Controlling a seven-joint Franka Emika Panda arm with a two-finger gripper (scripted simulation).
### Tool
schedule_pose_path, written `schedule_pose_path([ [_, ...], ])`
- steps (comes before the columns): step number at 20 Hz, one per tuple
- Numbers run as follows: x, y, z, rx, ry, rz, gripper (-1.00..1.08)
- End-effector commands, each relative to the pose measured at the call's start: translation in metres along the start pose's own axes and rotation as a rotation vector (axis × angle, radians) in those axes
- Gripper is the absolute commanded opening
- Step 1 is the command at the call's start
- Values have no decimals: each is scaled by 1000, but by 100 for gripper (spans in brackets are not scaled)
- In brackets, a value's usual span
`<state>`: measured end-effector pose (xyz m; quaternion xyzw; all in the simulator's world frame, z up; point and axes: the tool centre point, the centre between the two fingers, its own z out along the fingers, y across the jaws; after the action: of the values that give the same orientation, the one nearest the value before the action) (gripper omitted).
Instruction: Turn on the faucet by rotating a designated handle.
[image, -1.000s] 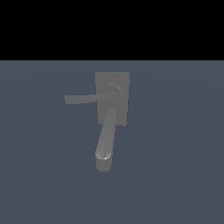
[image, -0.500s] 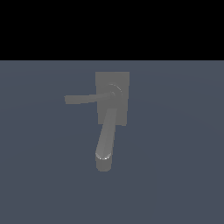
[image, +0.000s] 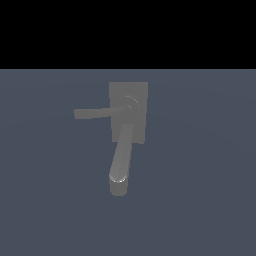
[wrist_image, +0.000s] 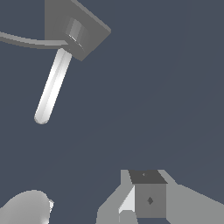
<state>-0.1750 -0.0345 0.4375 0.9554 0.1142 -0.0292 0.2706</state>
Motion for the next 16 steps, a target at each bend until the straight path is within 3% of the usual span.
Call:
schedule_pose_path([
  [1,1,6,-9,-37,30,16,-100],
  [8,4,27,-50,-197,153,82,-100],
  [16,2,47,-127,-478,351,171,-100],
])
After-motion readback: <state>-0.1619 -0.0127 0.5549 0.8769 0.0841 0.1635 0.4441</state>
